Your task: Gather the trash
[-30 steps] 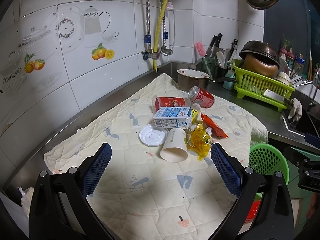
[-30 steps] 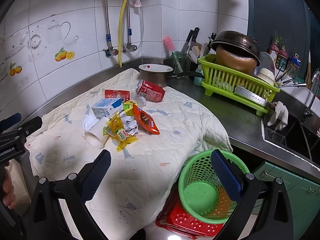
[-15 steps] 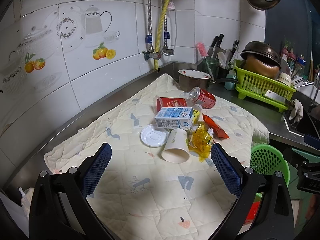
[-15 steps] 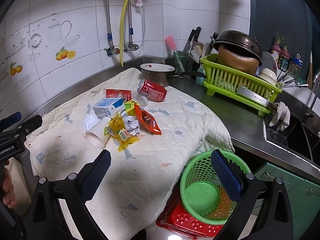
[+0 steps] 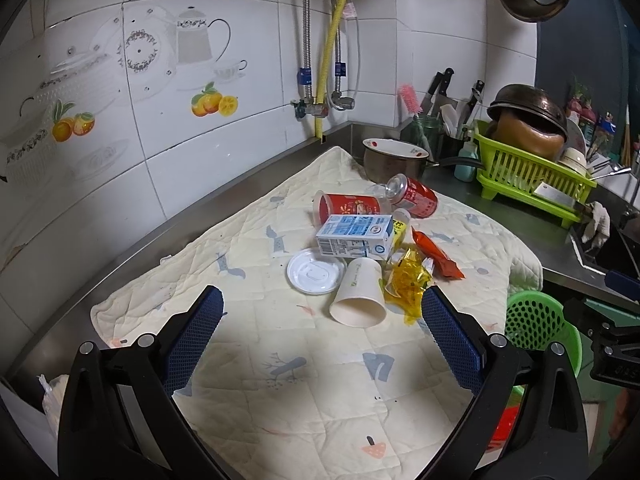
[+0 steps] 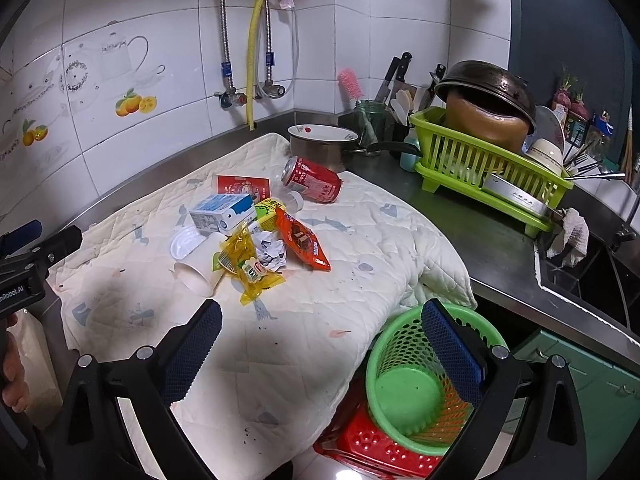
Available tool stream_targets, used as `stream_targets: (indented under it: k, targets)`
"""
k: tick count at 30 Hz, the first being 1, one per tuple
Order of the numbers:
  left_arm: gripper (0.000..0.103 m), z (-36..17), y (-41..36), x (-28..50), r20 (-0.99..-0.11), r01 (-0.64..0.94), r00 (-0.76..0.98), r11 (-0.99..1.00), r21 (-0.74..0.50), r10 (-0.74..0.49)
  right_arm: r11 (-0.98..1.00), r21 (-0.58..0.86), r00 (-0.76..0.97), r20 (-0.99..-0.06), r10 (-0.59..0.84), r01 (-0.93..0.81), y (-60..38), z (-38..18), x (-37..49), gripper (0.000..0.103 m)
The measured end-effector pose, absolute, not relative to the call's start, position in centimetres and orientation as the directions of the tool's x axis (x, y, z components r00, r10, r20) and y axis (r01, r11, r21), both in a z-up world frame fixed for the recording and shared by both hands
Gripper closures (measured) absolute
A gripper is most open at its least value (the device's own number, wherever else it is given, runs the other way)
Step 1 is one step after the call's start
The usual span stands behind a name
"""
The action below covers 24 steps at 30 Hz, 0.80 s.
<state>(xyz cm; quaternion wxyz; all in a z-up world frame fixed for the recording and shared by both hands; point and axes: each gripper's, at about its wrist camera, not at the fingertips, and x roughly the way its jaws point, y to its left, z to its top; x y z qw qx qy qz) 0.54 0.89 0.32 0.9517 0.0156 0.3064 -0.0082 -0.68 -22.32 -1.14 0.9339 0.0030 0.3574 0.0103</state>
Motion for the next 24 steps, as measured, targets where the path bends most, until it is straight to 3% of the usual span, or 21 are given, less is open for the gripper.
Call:
stream_targets:
  k: [15,24]
  targets:
    - [0.005,-0.1,1.4,1.4,-0.594,0.012,0.804,0.999,0.038,0.013,0.998,0.014,0.738,-0.673,0.049,-0.053,-22.1,-2.2,1.5,0.006]
    - [0.005,-1.2,2.8,2.2,-0.614,-0.018,0.789,0.999,0.032,0.033,0.987,0.069,0.704,-0.694,0.15,-0.143,-21.4,-4.5,4.6,0.007]
